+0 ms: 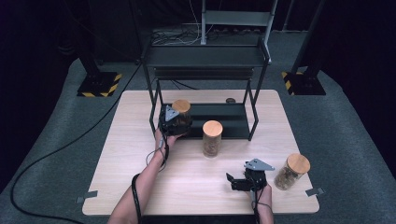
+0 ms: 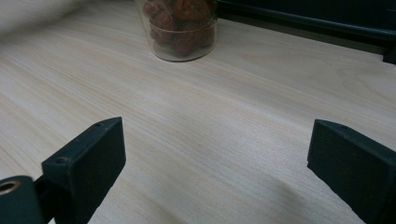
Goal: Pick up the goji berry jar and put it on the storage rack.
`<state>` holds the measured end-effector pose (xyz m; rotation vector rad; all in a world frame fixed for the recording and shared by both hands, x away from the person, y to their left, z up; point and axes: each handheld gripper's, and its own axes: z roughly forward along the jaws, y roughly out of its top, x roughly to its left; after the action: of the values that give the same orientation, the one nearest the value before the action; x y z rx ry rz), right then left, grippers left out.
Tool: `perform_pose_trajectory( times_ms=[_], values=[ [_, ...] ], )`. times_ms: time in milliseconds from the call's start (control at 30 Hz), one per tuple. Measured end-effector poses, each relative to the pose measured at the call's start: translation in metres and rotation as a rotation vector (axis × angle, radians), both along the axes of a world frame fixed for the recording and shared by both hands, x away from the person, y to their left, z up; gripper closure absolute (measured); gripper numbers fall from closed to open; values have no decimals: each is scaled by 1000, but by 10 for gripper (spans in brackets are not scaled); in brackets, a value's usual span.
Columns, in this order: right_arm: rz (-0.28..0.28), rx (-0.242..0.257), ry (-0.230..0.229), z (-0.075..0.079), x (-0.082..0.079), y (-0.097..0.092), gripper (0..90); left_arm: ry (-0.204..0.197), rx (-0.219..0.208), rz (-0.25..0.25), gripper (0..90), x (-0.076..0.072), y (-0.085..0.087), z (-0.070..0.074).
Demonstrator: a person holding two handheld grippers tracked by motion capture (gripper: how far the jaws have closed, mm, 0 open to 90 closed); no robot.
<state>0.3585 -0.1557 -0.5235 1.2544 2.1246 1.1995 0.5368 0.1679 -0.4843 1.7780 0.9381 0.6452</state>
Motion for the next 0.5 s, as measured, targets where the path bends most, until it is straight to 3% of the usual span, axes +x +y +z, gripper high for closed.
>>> perform_pose_trajectory(
  times_ms=[500],
  values=[
    [-2, 0, -3, 0, 0, 0, 35, -3, 0, 17, 246, -1, -2, 0]
  ],
)
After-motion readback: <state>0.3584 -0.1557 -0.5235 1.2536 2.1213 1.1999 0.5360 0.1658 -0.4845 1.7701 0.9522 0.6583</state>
